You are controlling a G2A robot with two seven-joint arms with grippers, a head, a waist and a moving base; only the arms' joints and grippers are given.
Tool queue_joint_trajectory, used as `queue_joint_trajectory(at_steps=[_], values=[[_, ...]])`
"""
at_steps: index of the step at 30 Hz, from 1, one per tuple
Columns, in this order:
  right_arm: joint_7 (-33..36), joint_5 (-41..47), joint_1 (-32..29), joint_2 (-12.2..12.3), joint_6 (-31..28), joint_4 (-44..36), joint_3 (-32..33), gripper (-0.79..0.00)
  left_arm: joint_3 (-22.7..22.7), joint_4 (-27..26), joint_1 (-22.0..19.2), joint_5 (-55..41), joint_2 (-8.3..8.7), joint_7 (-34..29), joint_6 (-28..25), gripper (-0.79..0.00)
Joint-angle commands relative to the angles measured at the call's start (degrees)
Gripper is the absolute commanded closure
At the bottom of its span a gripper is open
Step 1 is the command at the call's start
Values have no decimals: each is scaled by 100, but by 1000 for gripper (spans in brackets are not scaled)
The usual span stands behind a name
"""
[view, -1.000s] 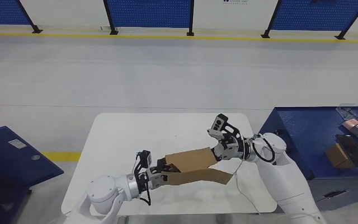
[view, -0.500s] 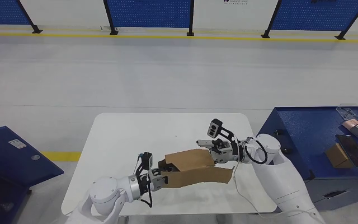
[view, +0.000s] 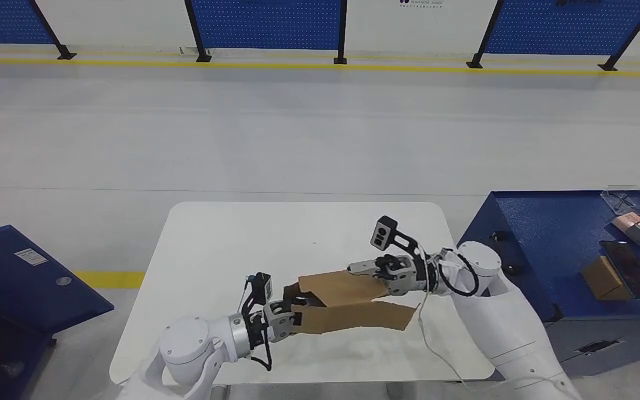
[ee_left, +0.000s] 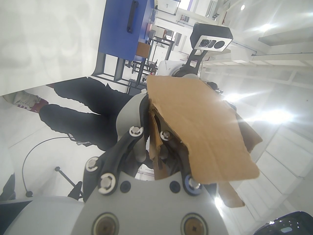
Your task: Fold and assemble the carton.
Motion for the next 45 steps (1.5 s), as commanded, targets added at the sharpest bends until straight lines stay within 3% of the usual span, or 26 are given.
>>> queue_joint_trajectory(at_steps=[1, 4, 5, 6, 10, 11, 12, 17, 22, 28, 30, 35, 38, 41, 45], values=[[-1, -33, -4, 4, -6, -14, -21, -323, 16, -6, 3, 12, 5, 4, -9, 0], [-12, -50, -5, 9, -16, -20, -38, -237, 31, -11, 3, 6, 12, 17, -13, 0], [-20, -53, -3, 11, -20, -16, -40, -148, 35, -13, 4, 3, 15, 22, -15, 0], [-24, -53, -1, 13, -22, -15, -43, 0, 37, -16, 5, 4, 17, 30, -17, 0], [-59, 10, 6, 19, -38, 12, -20, 0, 46, -32, 22, -17, 26, 64, -25, 0], [-69, 22, 8, 20, -41, 18, -16, 0, 43, -39, 31, -42, 27, 82, -32, -363], [-78, 41, 11, 21, -47, 25, -11, 0, 40, -53, 43, -79, 28, 98, -42, -785], [-196, 136, 87, 33, -128, 165, 103, 0, -132, -59, 86, -322, 43, 200, -84, -785], [-369, 165, 133, 44, -218, 282, 223, 0, -709, 160, 57, -1159, 86, 12, 119, -785], [-459, 49, 54, 57, -333, 160, 239, 0, -709, 160, 57, -1159, 86, 12, 119, -785], [-367, -32, 21, 78, -466, 125, 282, 0, -905, 128, 90, -1471, 81, 145, -44, -785], [-236, -594, -21, 146, -1144, 50, 421, 0, -1509, -592, 592, -2127, 87, 575, -672, -785], [12, -767, -103, 177, -1345, -16, 418, 0, -1639, -1169, 946, -1649, 115, 447, -1284, -785], [182, -732, -106, 196, -1282, 5, 432, 0, -1477, -1546, 1225, -691, 138, 417, -1781, -785], [447, -747, -92, 215, -1266, 15, 395, 0, -1026, -1736, 1257, 10, 132, 568, -1749, -785]])
